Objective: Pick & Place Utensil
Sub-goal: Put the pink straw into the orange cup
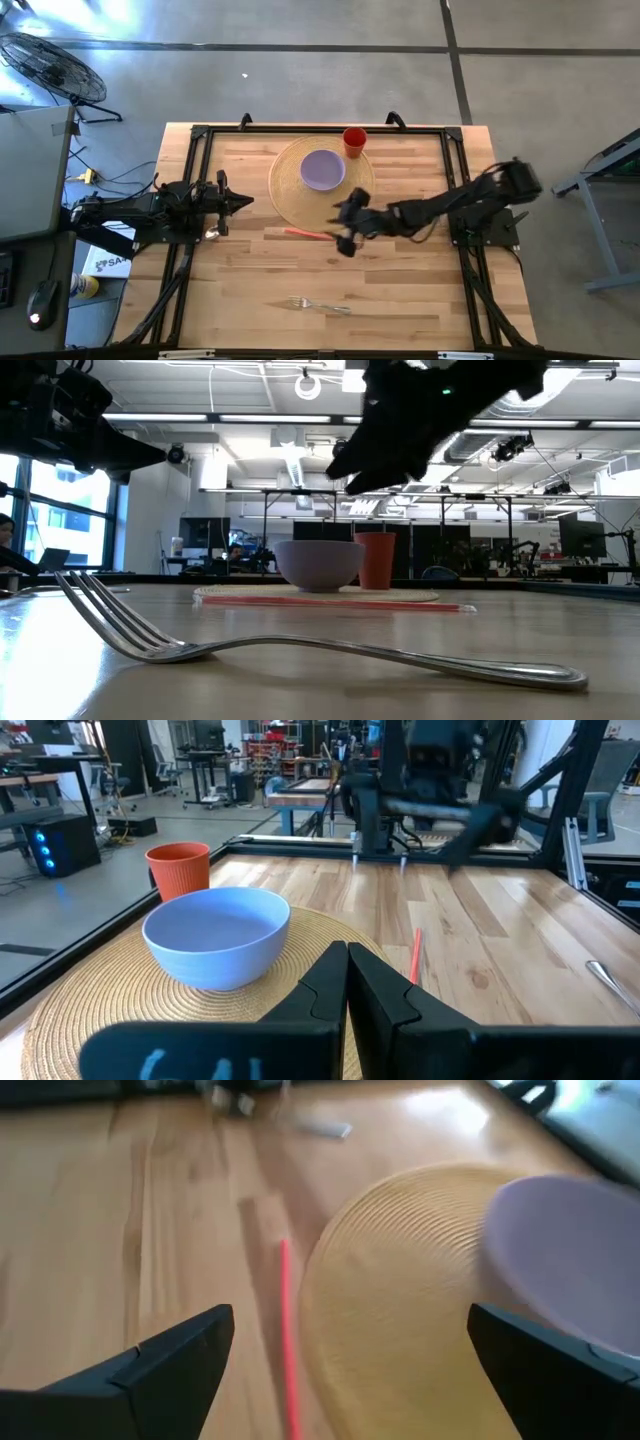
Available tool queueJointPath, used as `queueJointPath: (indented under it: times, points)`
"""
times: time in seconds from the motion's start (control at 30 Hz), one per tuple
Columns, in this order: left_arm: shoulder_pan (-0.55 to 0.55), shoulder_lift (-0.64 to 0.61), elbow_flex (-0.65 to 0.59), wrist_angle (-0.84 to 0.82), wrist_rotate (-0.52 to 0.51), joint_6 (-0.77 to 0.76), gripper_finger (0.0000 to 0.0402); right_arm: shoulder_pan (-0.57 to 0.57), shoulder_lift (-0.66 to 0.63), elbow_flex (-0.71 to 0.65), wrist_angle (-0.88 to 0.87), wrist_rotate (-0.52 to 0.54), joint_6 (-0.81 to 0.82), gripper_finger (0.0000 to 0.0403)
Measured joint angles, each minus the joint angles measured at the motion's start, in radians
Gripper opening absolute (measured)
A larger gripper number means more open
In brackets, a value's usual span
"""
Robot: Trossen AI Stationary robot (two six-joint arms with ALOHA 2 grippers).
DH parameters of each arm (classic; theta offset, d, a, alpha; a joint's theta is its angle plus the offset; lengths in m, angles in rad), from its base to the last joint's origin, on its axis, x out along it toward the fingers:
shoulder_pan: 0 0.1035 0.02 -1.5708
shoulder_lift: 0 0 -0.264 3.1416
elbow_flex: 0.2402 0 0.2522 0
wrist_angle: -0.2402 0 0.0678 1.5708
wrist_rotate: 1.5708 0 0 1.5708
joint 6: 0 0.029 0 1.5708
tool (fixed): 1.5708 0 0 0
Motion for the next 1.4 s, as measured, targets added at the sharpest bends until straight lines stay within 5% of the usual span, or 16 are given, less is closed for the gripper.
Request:
queueJointPath:
  times: [0.27,0.5,1.07,1.4]
  points:
    - [0.000,0.000,0.000,0.003,-0.003,0.000,0.0007,-0.032,0.317,0.392,-0.418,-0.111,-0.006,0.0393]
    - [0.000,0.000,0.000,0.000,-0.027,-0.003,0.0007,-0.057,0.484,0.567,-0.515,-0.206,-0.012,0.0353]
    - [0.000,0.000,0.001,-0.010,-0.025,-0.004,0.0007,-0.076,0.510,0.506,-0.412,-0.291,-0.118,0.0166]
    - [0.000,0.000,0.001,-0.012,-0.025,-0.004,0.0007,-0.076,0.508,0.453,-0.356,-0.301,-0.139,0.0094]
